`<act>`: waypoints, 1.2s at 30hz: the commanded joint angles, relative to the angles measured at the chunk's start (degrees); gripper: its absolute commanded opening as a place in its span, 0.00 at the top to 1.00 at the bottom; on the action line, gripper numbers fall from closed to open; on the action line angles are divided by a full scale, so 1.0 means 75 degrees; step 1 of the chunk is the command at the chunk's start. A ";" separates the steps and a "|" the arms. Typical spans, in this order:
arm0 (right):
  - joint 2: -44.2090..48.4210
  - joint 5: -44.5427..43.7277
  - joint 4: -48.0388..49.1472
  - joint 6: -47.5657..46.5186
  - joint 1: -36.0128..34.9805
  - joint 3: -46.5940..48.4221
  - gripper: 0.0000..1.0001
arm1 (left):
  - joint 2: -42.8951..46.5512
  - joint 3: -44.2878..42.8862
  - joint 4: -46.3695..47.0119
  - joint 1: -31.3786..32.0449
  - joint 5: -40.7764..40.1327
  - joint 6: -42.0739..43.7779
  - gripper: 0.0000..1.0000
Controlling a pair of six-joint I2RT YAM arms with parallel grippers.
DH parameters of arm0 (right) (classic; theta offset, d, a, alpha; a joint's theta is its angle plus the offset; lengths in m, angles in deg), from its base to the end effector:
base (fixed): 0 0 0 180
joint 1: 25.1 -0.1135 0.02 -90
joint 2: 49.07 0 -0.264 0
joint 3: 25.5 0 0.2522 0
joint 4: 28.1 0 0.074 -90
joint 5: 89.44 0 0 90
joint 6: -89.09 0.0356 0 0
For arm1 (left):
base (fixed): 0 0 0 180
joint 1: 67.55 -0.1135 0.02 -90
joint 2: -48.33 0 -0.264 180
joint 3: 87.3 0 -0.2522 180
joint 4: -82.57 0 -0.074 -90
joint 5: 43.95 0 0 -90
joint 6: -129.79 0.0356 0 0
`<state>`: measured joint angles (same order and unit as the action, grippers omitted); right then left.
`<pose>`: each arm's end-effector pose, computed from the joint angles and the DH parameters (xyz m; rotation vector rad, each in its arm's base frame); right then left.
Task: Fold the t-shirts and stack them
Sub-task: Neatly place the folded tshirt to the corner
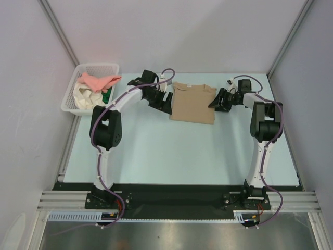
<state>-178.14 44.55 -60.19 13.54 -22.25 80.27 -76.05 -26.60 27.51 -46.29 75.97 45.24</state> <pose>0.4752 0.0011 0.1367 0.0630 2.4433 1.0508 0.4339 -0.1879 0.2181 0.7785 2.4797 -0.7812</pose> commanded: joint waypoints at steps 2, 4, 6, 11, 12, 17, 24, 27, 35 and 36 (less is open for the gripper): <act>-0.0520 -0.0006 -0.0181 -0.0228 -0.0227 0.0213 0.54 | 0.0587 -0.0014 0.0069 0.0002 -0.0121 -0.0047 0.18; -0.0520 -0.0006 -0.0402 -0.0554 -0.0263 0.0376 0.68 | 0.0564 -0.0003 0.0046 -0.0010 -0.0133 -0.0047 0.18; -0.0474 0.0041 -0.0660 -0.0883 -0.0263 0.0552 0.76 | 0.0552 0.0009 0.0034 -0.0021 -0.0121 -0.0036 0.18; -0.0111 0.0018 -0.2043 -0.2325 0.0087 0.1197 1.00 | 0.0576 0.0103 0.0034 -0.0115 -0.0039 -0.0059 0.19; -0.0029 -0.0052 -0.2184 -0.2465 0.0193 0.1267 1.00 | 0.0587 0.0161 0.0057 -0.0127 -0.0039 -0.0071 0.19; 0.0322 -0.0754 -0.3204 -0.3659 0.0966 0.1771 1.00 | 0.0611 0.0267 0.0139 -0.0174 -0.0238 0.0046 0.20; 0.0511 -0.2101 -0.3440 -0.4598 0.1810 0.1795 1.00 | 0.0564 0.0255 0.0128 -0.0186 -0.0355 0.0175 0.20; 0.0453 -0.2383 -0.3299 -0.4716 0.2174 0.1900 1.00 | 0.0564 0.0220 0.0127 -0.0186 -0.0355 0.0175 0.20; -0.0508 -0.2666 -0.2982 -0.4530 0.2748 0.3351 1.00 | 0.0576 0.0196 0.0046 -0.0127 -0.0601 0.0269 0.21; -0.0578 -0.2666 -0.2889 -0.4448 0.2772 0.3446 1.00 | 0.0587 0.0196 0.0022 -0.0104 -0.0648 0.0350 0.21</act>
<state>-180.64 26.23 -84.40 -20.20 -2.58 101.69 -75.46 -24.67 27.53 -47.25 72.38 45.94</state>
